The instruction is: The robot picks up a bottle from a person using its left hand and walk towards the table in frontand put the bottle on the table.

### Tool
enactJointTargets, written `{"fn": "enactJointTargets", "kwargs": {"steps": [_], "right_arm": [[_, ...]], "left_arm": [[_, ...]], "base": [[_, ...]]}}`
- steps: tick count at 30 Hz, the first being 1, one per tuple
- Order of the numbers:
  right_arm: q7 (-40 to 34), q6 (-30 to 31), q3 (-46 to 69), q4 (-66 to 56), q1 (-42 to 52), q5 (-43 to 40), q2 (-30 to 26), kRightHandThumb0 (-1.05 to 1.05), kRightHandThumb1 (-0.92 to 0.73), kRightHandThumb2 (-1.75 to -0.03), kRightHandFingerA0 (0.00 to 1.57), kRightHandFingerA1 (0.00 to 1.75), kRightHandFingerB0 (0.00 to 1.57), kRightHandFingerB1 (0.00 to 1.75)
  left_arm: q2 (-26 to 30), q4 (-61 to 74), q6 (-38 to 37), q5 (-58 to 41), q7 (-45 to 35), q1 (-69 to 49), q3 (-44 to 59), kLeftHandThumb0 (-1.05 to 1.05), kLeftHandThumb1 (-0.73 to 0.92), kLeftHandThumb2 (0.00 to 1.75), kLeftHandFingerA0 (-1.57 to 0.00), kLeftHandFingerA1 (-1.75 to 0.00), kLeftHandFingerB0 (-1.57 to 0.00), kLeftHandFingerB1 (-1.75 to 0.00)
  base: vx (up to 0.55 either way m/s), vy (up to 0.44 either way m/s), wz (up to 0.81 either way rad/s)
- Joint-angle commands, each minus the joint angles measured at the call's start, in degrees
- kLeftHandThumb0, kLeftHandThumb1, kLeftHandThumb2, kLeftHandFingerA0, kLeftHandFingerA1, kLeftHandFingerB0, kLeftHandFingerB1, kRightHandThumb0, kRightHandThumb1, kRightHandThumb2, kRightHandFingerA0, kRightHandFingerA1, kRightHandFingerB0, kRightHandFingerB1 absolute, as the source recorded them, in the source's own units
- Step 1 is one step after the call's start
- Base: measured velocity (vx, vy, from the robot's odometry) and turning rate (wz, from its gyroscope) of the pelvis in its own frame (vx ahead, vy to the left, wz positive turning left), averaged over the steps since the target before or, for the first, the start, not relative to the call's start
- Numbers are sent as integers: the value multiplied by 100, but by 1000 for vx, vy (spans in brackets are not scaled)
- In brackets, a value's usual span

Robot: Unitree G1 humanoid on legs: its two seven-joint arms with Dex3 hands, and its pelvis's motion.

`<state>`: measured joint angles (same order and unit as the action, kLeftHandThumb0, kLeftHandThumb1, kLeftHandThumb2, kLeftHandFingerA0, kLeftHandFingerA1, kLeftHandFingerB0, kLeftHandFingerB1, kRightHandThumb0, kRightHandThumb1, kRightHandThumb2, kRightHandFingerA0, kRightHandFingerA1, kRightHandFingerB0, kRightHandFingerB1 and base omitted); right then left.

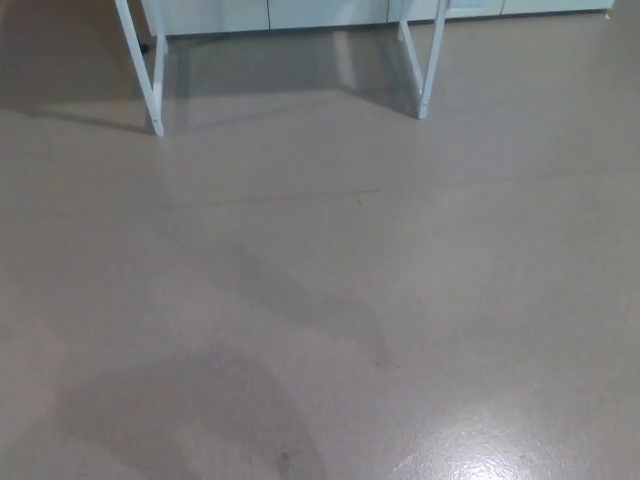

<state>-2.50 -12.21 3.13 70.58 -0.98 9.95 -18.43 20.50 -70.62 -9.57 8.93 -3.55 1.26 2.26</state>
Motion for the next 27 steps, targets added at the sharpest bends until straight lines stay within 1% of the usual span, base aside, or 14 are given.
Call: {"fn": "enactJointTargets", "kwargs": {"steps": [1,9,10,12,13,14,15,18,19,21,22,24,25,27], "right_arm": [[-90,-223,87,117,-29,-102,-116,-49,-55,-57,53,40,52,39],[-104,-323,106,138,17,-127,-105,-47,-55,-57,56,40,56,40],[-178,-361,77,129,28,-85,-107,-41,-56,-58,59,41,78,49],[-384,-489,56,102,67,-37,-91,-39,-54,-57,62,42,82,50],[-316,-487,123,108,45,-122,-74,-51,-54,-57,34,33,48,37],[-184,-464,227,118,8,-253,-51,-51,-54,-57,34,33,48,37],[-107,-546,229,110,28,-251,-61,-55,-43,-81,23,44,40,51],[-95,-570,242,119,28,-245,-61,-55,-43,-81,23,44,40,51],[-67,-587,269,138,36,-274,-47,-58,-45,-83,40,51,25,44],[-25,-612,312,165,47,-315,-25,-58,-45,-83,40,51,25,44],[-8,-657,319,160,64,-320,-26,-65,-57,-59,41,35,33,33],[19,-726,330,153,91,-328,-28,-65,-57,-59,41,35,33,33],[41,-740,331,162,104,-331,-20,-61,-47,-86,34,50,17,42],[87,-785,326,187,148,-336,-6,-61,-47,-86,34,50,17,42]], "left_arm": [[128,-102,-275,-27,-18,7,14,-39,62,58,-31,-34,-31,-34],[134,-129,-331,-46,-34,-18,17,-39,61,59,-31,-35,-32,-34],[129,-133,-340,-74,-59,-19,40,-37,61,58,-33,-35,-32,-34],[131,-136,-351,-95,-101,-24,58,-37,61,59,-33,-35,-30,-34],[136,-141,-337,-94,-109,-10,61,-38,61,58,-30,-34,-31,-34],[143,-148,-313,-92,-114,10,63,-38,61,58,-30,-34,-31,-34],[140,-150,-330,-105,-123,9,77,-37,61,58,-31,-35,-31,-34],[140,-155,-337,-104,-127,10,82,-37,61,58,-31,-35,-31,-34],[138,-151,-322,-102,-123,4,80,-37,61,59,-32,-35,-29,-34],[137,-143,-300,-100,-117,-5,75,-37,61,59,-32,-35,-29,-34],[117,-142,-304,-166,-146,-1,131,-40,58,57,-36,-36,-29,-33],[86,-139,-311,-259,-192,6,224,-40,58,57,-36,-36,-29,-33],[84,-82,-459,-334,-336,-57,283,-54,44,70,-25,-42,-16,-38],[71,86,-862,-463,-626,-231,397,-58,43,71,-25,-42,-13,-37]], "base": [[0,0,0],[0,0,0],[0,0,0],[0,0,0],[0,0,0],[0,0,0],[0,0,0],[0,0,0],[0,0,0],[0,0,0],[0,0,0],[0,0,0],[0,0,0],[0,0,0]]}}
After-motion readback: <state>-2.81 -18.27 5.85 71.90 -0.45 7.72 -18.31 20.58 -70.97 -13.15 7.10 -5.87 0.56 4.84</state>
